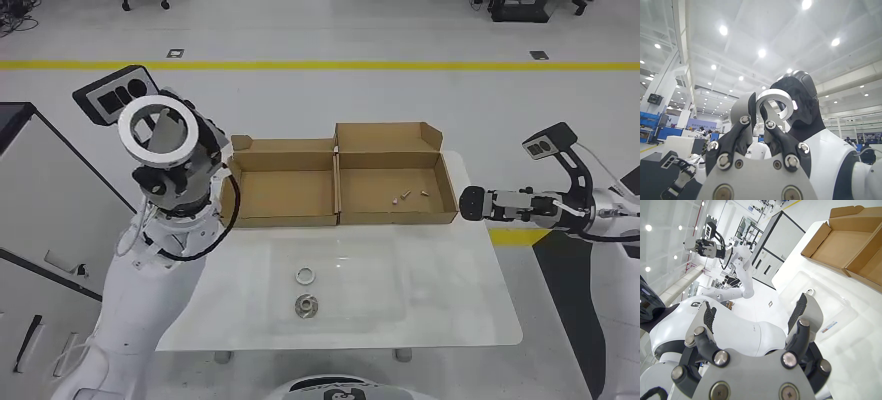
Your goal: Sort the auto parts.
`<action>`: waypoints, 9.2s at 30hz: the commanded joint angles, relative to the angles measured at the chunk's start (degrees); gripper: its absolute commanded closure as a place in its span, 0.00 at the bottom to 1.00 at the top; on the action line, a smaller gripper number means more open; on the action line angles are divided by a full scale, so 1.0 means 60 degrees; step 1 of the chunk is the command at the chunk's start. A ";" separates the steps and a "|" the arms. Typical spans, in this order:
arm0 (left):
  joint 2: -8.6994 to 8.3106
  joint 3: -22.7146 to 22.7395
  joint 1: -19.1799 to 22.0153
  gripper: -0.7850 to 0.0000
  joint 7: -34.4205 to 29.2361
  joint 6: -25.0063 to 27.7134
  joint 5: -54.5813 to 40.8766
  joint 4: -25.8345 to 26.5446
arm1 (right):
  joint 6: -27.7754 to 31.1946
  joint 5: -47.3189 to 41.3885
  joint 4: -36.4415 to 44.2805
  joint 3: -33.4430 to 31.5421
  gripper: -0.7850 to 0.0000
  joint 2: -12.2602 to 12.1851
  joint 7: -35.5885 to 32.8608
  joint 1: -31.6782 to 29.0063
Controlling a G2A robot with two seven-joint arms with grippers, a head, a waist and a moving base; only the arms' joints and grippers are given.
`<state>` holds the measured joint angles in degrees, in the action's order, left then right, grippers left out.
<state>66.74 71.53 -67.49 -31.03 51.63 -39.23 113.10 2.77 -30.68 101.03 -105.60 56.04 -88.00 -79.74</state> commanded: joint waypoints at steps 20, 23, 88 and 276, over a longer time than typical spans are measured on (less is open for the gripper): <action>0.0115 -0.0097 -0.0141 1.00 0.0022 -0.0568 0.0292 -0.0098 | 0.0000 0.0000 0.0000 0.0000 0.00 0.0000 0.0000 0.0000; 0.0129 -0.0075 -0.0121 1.00 -0.0100 -0.0588 0.0130 -0.0130 | 0.0000 0.0000 0.0000 0.0000 0.00 0.0000 0.0000 0.0000; 0.0323 -0.3887 0.3988 1.00 -0.4517 -0.4640 1.3910 -0.5785 | 0.0000 0.0000 0.0000 0.0000 0.00 0.0000 0.0000 0.0000; 0.0008 -0.9271 0.5207 0.42 -0.8438 -0.4946 1.2523 -0.4254 | 0.0000 0.0000 0.0000 0.0000 0.00 0.0000 0.0000 0.0000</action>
<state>66.56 16.06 -36.29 -81.72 21.88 35.87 88.08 2.77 -30.68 101.03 -105.60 56.04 -88.00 -79.74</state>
